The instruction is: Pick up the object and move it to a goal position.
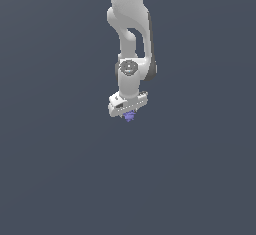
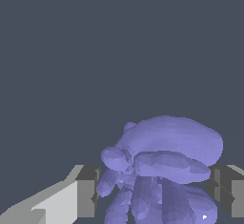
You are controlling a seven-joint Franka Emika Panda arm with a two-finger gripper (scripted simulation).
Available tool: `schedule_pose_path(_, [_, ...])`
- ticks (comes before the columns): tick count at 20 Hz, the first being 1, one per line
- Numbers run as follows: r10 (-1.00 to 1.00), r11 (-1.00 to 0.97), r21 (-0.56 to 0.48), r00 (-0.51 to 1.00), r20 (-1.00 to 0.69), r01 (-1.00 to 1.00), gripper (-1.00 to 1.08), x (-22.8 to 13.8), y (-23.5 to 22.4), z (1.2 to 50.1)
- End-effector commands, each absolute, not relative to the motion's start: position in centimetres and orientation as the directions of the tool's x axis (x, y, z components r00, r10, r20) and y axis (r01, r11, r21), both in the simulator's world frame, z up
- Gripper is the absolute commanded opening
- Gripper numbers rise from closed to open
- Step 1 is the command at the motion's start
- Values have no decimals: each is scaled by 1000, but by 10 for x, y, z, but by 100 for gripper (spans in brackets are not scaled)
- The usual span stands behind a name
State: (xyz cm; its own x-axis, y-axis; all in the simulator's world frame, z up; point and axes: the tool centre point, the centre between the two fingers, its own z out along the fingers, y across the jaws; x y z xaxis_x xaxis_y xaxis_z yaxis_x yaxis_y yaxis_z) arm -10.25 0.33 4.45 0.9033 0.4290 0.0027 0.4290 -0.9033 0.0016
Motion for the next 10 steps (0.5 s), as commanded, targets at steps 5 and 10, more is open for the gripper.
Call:
schedule_pose_path(5, [430,-903,1,903,2,430,-100,-98,25,52])
schedule_pose_path(10, [430,-903,1,903,2,430,-100,-90,62,66])
